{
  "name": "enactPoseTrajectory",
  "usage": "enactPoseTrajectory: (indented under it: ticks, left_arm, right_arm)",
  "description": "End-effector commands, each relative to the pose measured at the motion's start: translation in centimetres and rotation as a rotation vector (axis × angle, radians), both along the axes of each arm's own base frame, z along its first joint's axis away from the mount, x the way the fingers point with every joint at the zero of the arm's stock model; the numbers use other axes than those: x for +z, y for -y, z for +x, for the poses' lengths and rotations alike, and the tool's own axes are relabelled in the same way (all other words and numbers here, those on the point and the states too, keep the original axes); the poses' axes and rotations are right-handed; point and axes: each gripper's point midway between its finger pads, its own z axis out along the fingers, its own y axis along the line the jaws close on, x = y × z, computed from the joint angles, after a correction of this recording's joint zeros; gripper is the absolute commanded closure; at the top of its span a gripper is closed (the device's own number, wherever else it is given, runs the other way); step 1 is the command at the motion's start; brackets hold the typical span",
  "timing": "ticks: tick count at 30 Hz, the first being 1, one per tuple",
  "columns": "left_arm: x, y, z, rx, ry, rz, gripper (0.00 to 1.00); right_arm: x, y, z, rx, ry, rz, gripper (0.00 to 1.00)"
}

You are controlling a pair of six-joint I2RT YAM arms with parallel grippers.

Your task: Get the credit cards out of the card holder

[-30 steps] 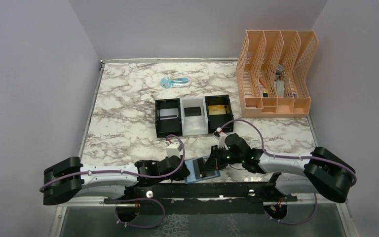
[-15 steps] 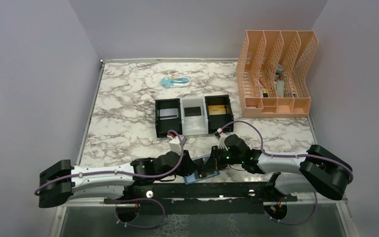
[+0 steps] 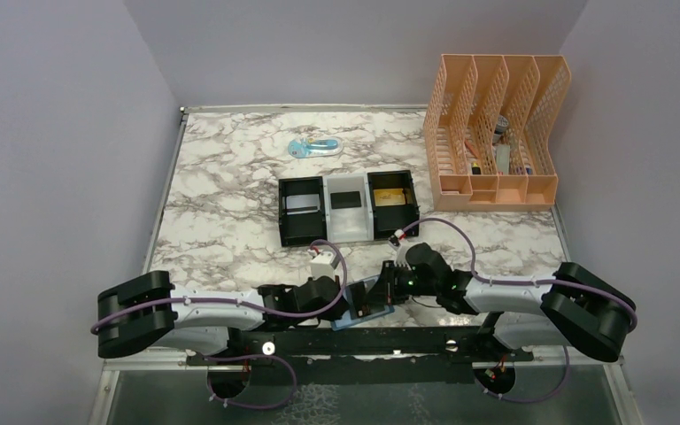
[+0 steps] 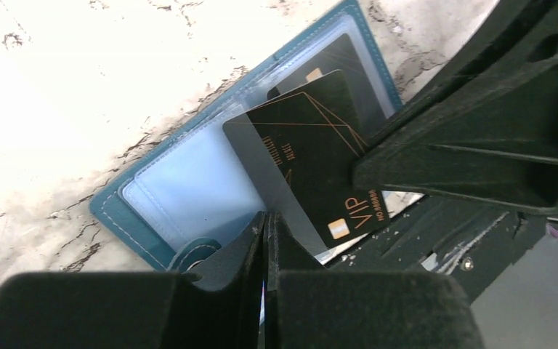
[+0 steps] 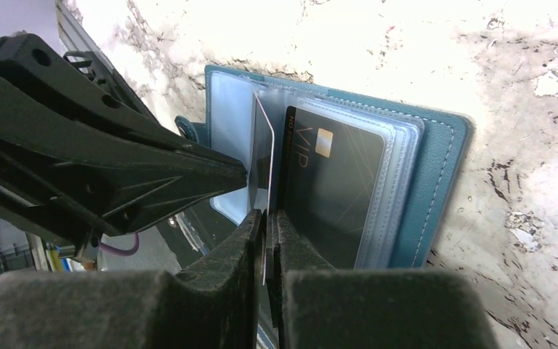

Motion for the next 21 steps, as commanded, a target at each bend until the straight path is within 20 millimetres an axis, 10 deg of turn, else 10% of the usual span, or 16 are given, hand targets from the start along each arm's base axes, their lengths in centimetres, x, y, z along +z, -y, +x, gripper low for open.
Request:
enactPoseTrajectory:
  ticks: [1,21]
  left_arm:
    - [-0.2,0.1,0.7,0.040,0.016,0.034,0.96]
    - [-2.2,-1.4,0.1,0.056,-0.011,0.091,1.00]
  right_arm:
    - [0.9,-0.4,0.7,-0.019,0.037,0.027,0.92]
    - [0.8,-2.5,0.6,0.044,0.001,0.072,0.87]
